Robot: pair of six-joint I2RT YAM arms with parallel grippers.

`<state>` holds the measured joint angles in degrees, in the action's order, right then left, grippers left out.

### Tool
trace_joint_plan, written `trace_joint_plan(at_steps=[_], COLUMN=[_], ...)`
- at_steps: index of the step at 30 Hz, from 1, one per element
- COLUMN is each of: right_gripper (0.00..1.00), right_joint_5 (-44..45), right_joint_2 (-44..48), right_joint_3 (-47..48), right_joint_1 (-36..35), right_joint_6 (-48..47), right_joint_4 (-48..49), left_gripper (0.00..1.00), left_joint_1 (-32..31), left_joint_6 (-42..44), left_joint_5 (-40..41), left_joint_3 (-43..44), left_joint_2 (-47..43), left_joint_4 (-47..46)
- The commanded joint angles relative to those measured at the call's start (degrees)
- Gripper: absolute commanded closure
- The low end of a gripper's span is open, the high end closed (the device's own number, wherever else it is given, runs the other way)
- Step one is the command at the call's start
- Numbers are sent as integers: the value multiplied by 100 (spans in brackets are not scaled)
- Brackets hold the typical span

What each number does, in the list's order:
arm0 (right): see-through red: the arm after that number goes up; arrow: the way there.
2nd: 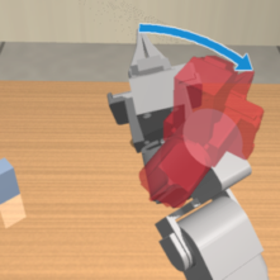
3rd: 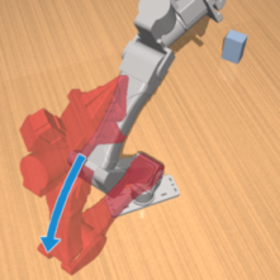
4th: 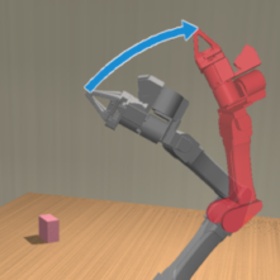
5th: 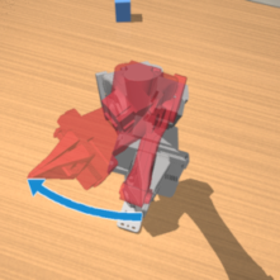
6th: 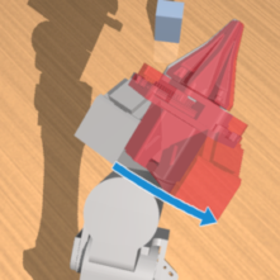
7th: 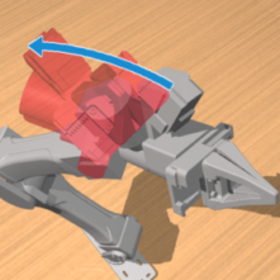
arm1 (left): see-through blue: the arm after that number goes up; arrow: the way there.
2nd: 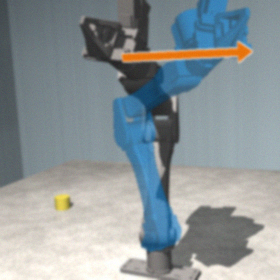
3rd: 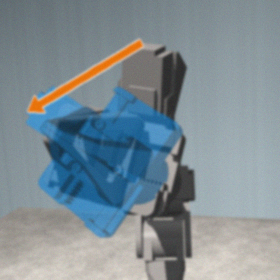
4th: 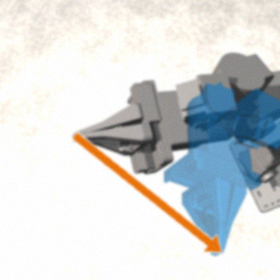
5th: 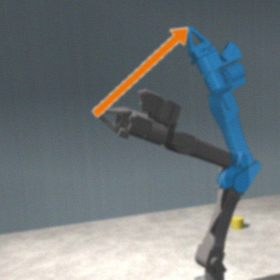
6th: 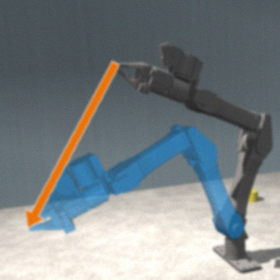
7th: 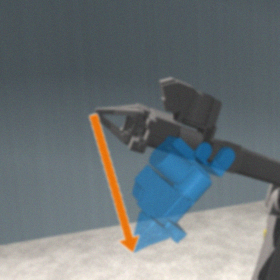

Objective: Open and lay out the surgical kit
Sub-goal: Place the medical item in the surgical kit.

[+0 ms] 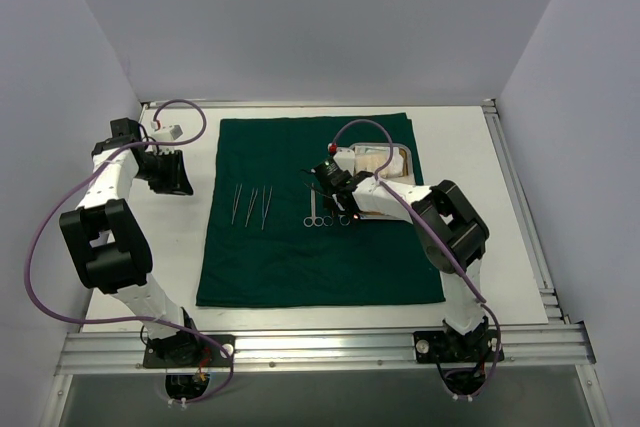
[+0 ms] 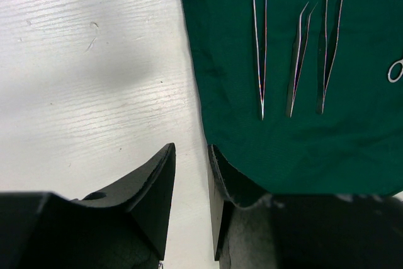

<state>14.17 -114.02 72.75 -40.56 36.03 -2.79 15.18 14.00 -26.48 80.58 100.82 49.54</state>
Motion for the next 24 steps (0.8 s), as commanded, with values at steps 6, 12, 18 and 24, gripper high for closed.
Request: trace_joint_plan(at_steps=[6,12,18,24], right_gripper=[87,80,77,79], right_joint_5=[173,235,270,245], right_joint_2=[327,608,1108,1601], right_joint_3=[37,160,371,-128], right_joint_1=[-40,-40,-31,555], right_joint_6=[79,45,-87,-61], right_joint_4=[-275,-345,-477,-338], left_gripper=[64,64,64,64], left_joint_1=[38,38,38,38], left_joint_6=[77,103,86,103], left_joint_5=[-165,-129,-156,-147], left_joint_3=[116,134,143,133], left_joint_2=[-176,-185,-220,-273], left_joint_4=[3,38,38,56])
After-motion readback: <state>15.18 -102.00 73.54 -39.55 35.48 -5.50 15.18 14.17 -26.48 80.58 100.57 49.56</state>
